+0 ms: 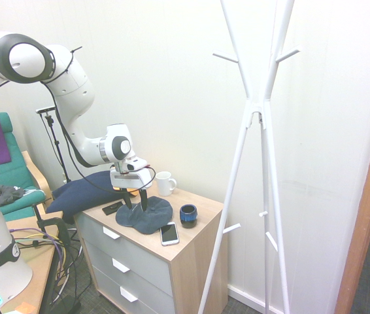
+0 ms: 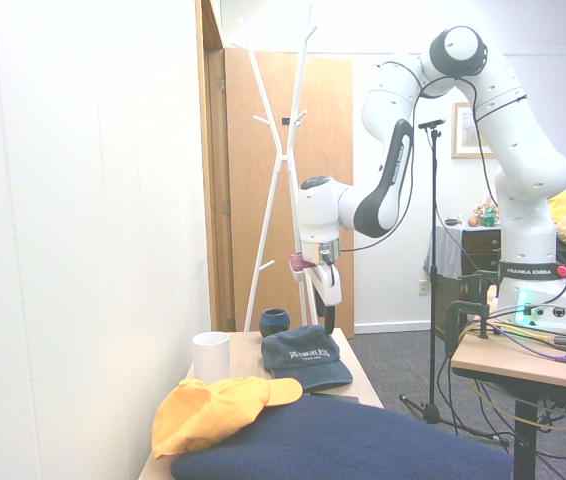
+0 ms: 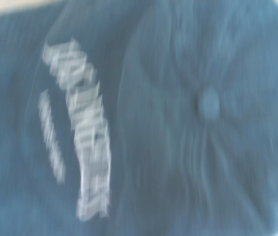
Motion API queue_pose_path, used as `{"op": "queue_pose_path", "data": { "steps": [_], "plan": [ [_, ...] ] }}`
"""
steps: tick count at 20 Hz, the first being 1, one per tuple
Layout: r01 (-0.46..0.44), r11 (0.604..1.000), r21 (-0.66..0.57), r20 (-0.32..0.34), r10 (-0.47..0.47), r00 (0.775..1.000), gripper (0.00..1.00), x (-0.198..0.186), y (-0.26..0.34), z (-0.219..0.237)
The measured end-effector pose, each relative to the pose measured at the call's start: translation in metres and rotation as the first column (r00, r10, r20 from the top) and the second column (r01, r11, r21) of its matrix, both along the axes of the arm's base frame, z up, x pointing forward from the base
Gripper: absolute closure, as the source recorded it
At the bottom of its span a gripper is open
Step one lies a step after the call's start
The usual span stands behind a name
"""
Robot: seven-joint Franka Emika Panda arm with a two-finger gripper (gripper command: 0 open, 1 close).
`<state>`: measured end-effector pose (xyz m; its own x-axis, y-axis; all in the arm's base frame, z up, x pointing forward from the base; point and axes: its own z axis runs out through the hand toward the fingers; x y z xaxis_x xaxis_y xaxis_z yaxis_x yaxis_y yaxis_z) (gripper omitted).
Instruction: Hang the cap
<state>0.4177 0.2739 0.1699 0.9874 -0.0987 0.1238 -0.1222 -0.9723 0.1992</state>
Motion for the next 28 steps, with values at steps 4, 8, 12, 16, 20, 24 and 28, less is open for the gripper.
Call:
{"op": "queue_pose_path", "data": {
  "steps": [4, 8, 12, 16, 20, 24, 28],
  "plan": [
    [0.027, 1.000, 0.004, -0.039, -0.026, 0.999, 1.00, 0.015, 0.009, -0.010],
    [0.041, 0.999, 0.004, -0.062, -0.041, 0.997, 1.00, 0.018, 0.008, -0.012],
    [0.042, 0.999, -0.001, -0.062, -0.042, 0.997, 1.00, 0.019, 0.005, -0.013],
    [0.027, 1.000, -0.002, -0.061, -0.027, 0.998, 1.00, 0.015, 0.011, -0.013],
    [0.018, 1.000, -0.002, -0.063, -0.018, 0.998, 1.00, 0.011, 0.014, -0.016],
    [0.011, 1.000, -0.005, -0.066, -0.011, 0.998, 1.00, 0.007, 0.017, -0.018],
    [0.011, 1.000, -0.008, -0.067, -0.012, 0.998, 1.00, 0.005, 0.015, -0.020]
  ]
}}
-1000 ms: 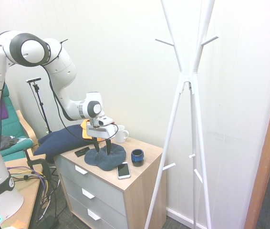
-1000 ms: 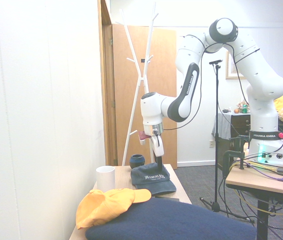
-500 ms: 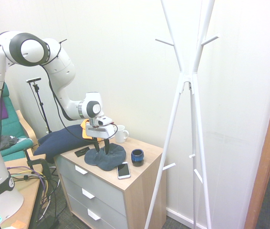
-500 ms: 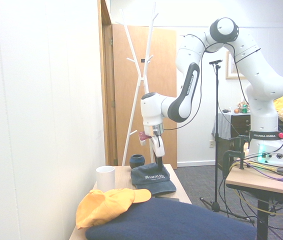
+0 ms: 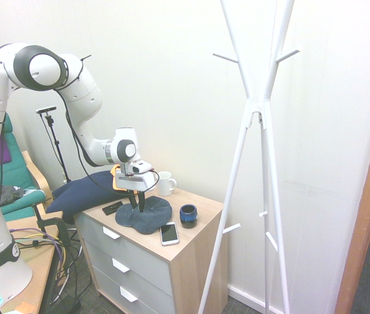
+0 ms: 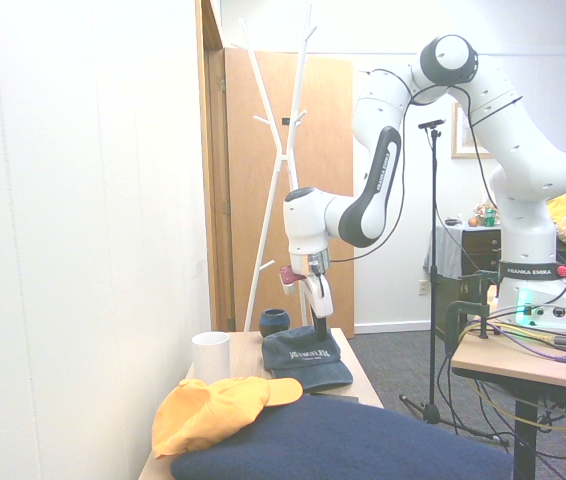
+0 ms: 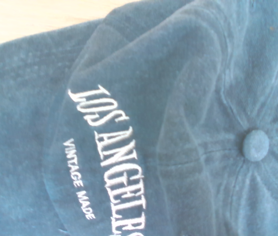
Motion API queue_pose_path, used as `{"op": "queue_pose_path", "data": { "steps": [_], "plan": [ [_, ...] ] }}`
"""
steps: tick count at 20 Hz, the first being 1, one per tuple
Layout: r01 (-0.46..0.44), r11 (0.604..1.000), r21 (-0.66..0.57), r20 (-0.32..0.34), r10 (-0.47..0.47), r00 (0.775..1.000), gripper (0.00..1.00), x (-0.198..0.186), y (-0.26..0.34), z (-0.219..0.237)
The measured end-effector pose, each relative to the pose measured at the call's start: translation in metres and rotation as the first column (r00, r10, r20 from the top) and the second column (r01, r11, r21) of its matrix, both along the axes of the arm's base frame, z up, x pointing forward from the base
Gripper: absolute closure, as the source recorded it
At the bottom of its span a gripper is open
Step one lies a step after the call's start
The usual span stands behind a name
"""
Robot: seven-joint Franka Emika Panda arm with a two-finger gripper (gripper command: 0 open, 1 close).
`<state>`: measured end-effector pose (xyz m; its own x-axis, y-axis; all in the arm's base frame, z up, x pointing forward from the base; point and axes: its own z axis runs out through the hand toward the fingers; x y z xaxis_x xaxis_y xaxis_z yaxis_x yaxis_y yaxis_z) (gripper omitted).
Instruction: Hang the cap
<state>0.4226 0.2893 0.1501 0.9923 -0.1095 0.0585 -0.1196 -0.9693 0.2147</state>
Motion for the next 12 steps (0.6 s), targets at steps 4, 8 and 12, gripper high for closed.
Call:
{"op": "queue_pose_path", "data": {
  "steps": [4, 8, 12],
  "plan": [
    [0.002, 1.000, -0.002, 0.000, -0.002, 1.000, 1.00, -0.002, 0.000, -0.001],
    [0.002, 1.000, -0.005, 0.007, -0.002, 1.000, 1.00, -0.005, 0.005, -0.001],
    [0.001, 1.000, -0.017, 0.084, 0.000, 0.996, 1.00, 0.000, 0.009, 0.024]
  ]
}}
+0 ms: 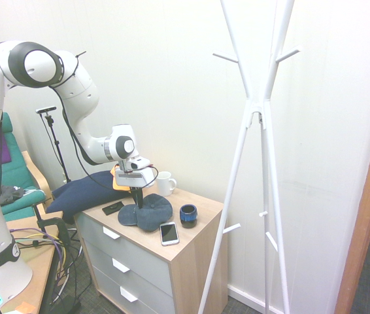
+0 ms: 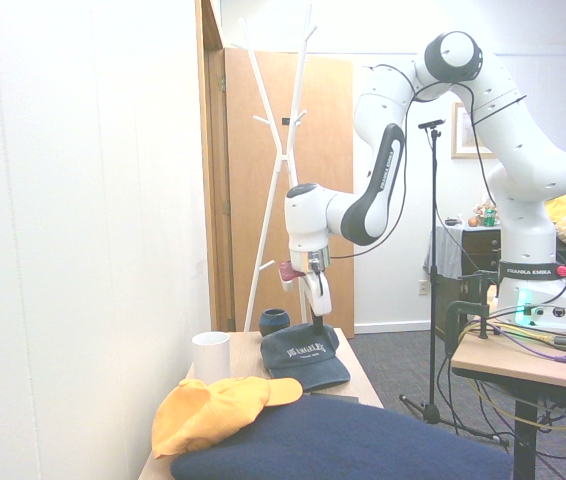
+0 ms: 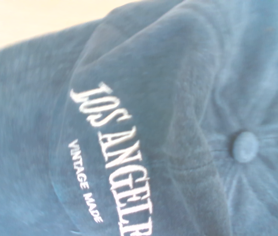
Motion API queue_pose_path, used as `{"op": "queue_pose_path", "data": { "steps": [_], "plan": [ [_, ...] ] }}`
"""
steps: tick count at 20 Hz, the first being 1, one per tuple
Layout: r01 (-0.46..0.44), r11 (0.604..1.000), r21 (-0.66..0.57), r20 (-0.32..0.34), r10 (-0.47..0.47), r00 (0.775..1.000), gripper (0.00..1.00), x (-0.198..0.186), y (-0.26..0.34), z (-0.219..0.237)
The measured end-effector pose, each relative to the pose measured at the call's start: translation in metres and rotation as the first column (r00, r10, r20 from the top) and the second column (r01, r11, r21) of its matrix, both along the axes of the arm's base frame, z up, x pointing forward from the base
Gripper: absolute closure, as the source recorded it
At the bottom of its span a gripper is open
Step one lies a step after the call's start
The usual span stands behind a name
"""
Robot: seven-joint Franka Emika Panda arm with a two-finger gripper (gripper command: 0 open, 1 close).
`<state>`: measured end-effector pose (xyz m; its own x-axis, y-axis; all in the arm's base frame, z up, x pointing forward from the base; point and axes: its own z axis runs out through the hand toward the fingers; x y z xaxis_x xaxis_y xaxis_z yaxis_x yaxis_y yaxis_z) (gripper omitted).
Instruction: Hang the cap
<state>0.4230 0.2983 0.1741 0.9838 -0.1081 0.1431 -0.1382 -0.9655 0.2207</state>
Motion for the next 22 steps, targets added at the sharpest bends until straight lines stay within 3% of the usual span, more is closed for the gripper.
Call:
{"op": "queue_pose_path", "data": {
  "steps": [5, 8, 15, 22],
  "plan": [
    [-0.020, 0.999, -0.034, 0.149, 0.024, 0.989, 1.00, -0.003, 0.013, 0.085],
    [-0.038, 0.995, -0.089, 0.276, 0.061, 0.959, 1.00, -0.011, 0.011, 0.137],
    [0.043, 0.959, -0.282, 0.533, 0.119, 0.838, 1.00, -0.001, -0.043, 0.264],
    [0.181, 0.923, -0.341, 0.688, 0.113, 0.717, 1.00, 0.011, -0.098, 0.416]
  ]
}}
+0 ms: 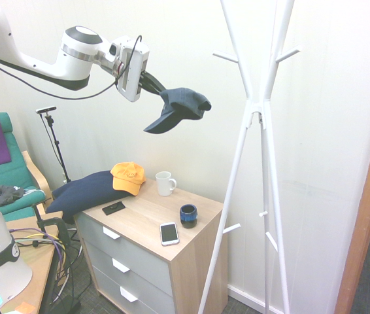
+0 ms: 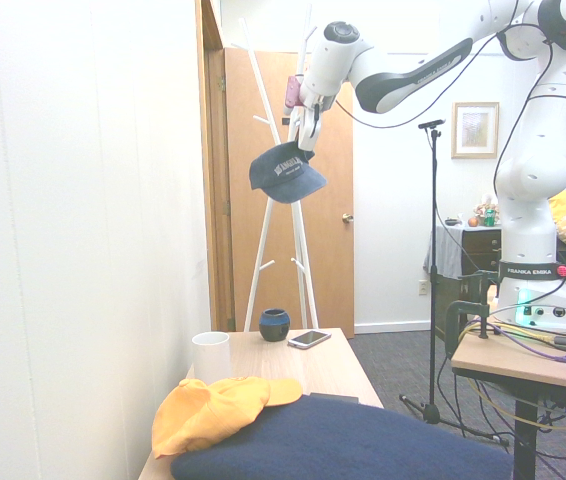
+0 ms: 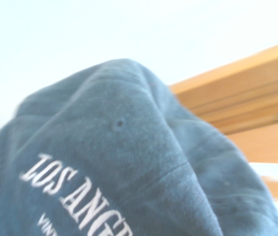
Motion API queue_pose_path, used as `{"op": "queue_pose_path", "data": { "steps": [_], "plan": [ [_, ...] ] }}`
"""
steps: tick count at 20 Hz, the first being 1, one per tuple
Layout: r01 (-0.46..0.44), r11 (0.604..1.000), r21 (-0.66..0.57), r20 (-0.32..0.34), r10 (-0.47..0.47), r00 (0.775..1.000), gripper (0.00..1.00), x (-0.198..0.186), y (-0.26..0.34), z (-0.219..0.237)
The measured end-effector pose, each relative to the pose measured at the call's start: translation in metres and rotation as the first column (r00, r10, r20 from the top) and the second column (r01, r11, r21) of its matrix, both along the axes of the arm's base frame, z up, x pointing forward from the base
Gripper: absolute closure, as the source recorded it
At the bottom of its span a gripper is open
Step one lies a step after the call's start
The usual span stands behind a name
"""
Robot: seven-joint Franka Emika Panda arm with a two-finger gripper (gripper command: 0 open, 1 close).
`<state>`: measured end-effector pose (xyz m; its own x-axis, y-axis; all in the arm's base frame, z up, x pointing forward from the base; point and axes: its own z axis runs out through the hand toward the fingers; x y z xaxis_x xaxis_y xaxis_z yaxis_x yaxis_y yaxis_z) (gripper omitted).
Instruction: Hang the cap
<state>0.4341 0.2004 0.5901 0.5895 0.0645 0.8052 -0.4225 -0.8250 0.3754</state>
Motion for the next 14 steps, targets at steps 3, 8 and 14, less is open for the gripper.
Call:
{"op": "queue_pose_path", "data": {
  "steps": [3, 8, 14],
  "plan": [
    [0.039, 0.999, -0.003, 0.084, -0.038, 0.996, 1.00, -0.004, -0.025, 0.065],
    [0.101, 0.995, 0.022, 0.161, -0.103, 0.982, 1.00, -0.008, -0.081, 0.126],
    [0.114, 0.992, 0.058, 0.199, -0.124, 0.972, 1.00, 0.004, -0.125, 0.144]
  ]
}}
